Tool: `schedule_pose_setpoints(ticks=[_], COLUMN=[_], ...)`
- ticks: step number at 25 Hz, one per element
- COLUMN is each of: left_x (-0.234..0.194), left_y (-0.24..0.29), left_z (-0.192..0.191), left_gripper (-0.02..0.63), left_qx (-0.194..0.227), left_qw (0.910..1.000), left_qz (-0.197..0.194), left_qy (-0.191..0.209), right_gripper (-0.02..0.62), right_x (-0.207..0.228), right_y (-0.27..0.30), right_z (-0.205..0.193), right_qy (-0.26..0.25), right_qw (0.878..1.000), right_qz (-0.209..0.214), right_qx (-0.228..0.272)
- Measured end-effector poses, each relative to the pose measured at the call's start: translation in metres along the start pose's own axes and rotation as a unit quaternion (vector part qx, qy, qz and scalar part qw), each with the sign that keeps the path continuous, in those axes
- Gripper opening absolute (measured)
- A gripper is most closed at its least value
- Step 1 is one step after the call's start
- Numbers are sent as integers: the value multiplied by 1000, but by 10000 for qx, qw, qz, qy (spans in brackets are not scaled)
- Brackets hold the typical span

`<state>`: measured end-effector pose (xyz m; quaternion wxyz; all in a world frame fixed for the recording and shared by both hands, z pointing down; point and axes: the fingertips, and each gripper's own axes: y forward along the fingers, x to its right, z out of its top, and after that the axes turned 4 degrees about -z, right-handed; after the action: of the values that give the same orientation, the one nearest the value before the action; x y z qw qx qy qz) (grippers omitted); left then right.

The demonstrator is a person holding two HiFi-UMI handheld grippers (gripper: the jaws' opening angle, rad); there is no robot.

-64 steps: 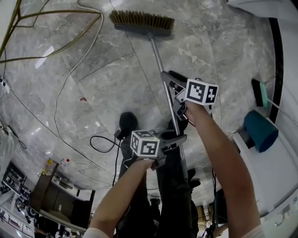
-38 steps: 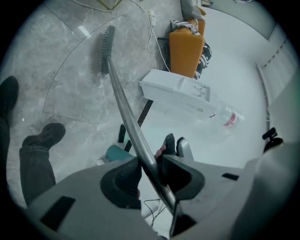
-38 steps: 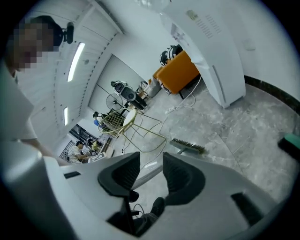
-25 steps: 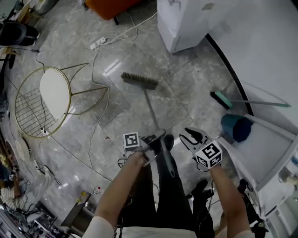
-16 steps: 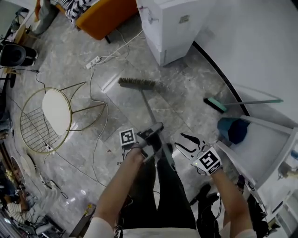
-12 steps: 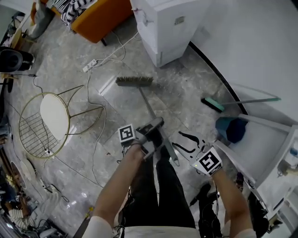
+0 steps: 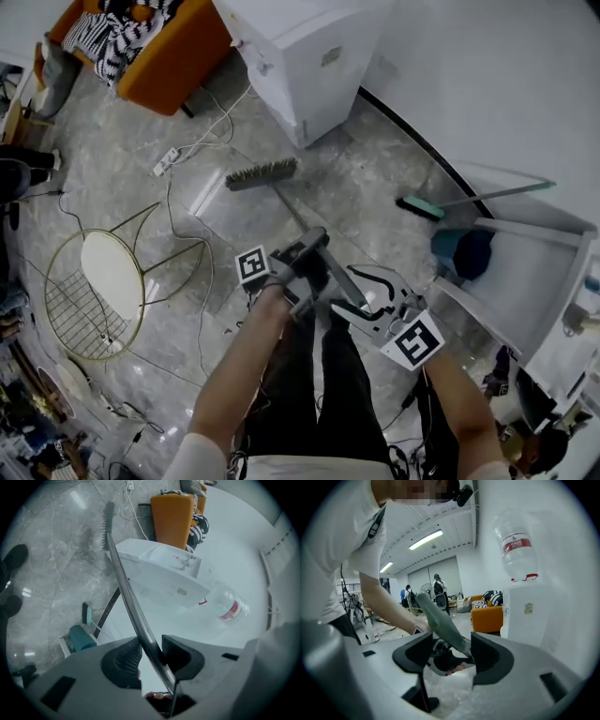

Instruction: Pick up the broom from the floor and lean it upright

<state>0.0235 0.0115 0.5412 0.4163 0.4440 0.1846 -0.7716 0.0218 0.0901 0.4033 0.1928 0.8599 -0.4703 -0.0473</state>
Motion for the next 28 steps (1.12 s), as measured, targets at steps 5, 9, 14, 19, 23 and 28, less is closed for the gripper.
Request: schedule_pose_setpoints(ticks=[5,9,14,19,23,28], left_x=[4,2,-5,-25,-28,-41], left_y=[13,24,27,20,16,-3], left_z=[8,23,29,31,23,32], left_gripper=[126,128,147,164,198,305], left_qx=[-259,-478,-833,-1028,-1247,-1221], left_qw=[9994,9983,9956,9928,9901,9879], left_qz=[211,250,336,502,502,956], left_qy=[-105,-206,-271,-368,-402,-100], right_gripper=[210,125,86,83,81,80], right_x=[24,39,58,59,60,85], right_y=[8,20,30,42,48,44], right_z=[27,25,27,20,23,31], right_qy=[292,264,290,493,673,1262], right_qw=[9985,9976,9938,9934,9927,9830], right_qz=[-262,-422,-836,-887,-898,-1221], right_qx=[373,479,667,532,449,531])
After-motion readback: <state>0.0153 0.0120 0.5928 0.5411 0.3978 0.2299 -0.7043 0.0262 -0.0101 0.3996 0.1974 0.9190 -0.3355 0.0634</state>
